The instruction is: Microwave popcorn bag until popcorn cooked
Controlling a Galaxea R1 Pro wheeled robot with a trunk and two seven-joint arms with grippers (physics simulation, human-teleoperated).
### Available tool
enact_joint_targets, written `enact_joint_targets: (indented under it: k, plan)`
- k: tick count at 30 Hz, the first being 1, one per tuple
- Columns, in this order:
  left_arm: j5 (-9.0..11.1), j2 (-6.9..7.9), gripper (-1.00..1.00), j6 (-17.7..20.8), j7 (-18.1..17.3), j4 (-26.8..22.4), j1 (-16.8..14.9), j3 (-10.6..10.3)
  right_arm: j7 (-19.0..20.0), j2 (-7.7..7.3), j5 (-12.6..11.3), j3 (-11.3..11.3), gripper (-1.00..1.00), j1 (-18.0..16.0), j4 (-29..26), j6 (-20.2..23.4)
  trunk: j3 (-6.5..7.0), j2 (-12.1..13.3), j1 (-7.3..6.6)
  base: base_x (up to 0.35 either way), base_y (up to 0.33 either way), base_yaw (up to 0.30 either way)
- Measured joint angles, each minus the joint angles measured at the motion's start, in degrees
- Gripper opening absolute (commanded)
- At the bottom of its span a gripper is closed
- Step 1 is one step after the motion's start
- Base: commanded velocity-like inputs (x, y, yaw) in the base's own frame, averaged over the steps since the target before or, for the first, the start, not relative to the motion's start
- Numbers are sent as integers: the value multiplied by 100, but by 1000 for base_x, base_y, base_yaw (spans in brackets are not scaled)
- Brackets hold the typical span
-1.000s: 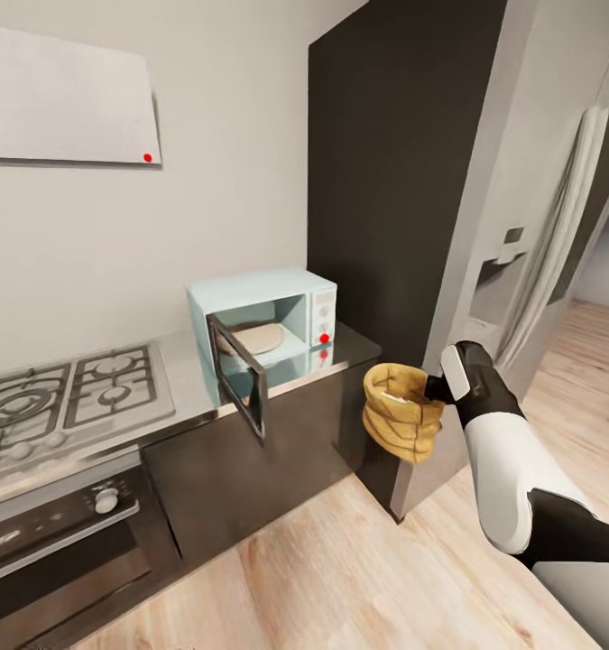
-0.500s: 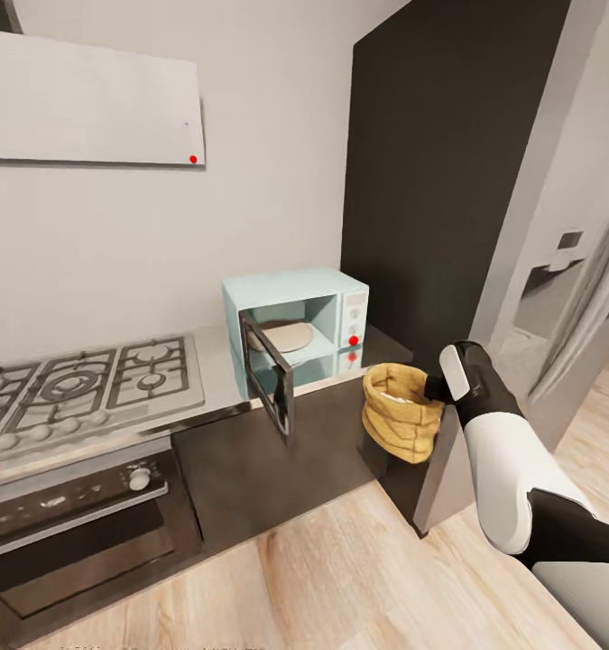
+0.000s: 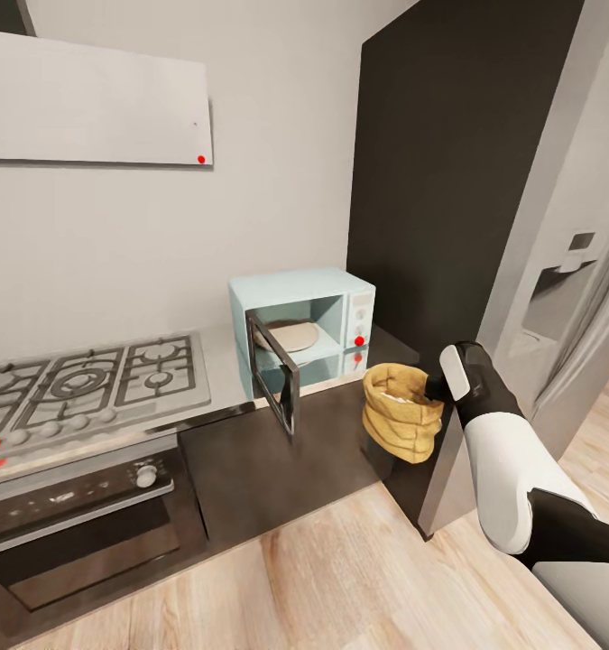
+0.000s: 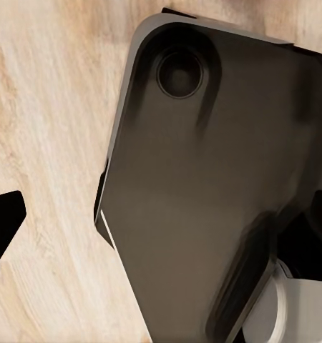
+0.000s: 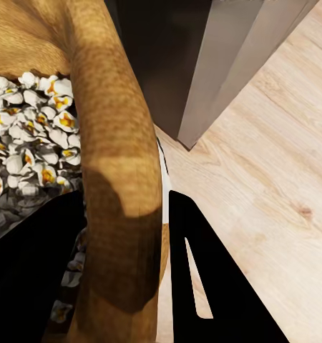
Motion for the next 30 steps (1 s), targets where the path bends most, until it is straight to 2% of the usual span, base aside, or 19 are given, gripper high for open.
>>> enact_joint_targets:
  k: [9,23,30]
  plan:
    - [0,-6,100,0,0,-2,0,0,5,-2,-7,-2,-100,0,-1,0,0,0,0,0,-15,0]
    - [-3,-9,100,2,0,-2,0,0,1,-33,0,22,-100,-1,-5,-2,0,-1,0,-5,-266,0]
    - [-2,-9,100,0,6,0,0,0,2,-28,-24,27,-100,-2,1,-2,0,0,2,-114,-279,198]
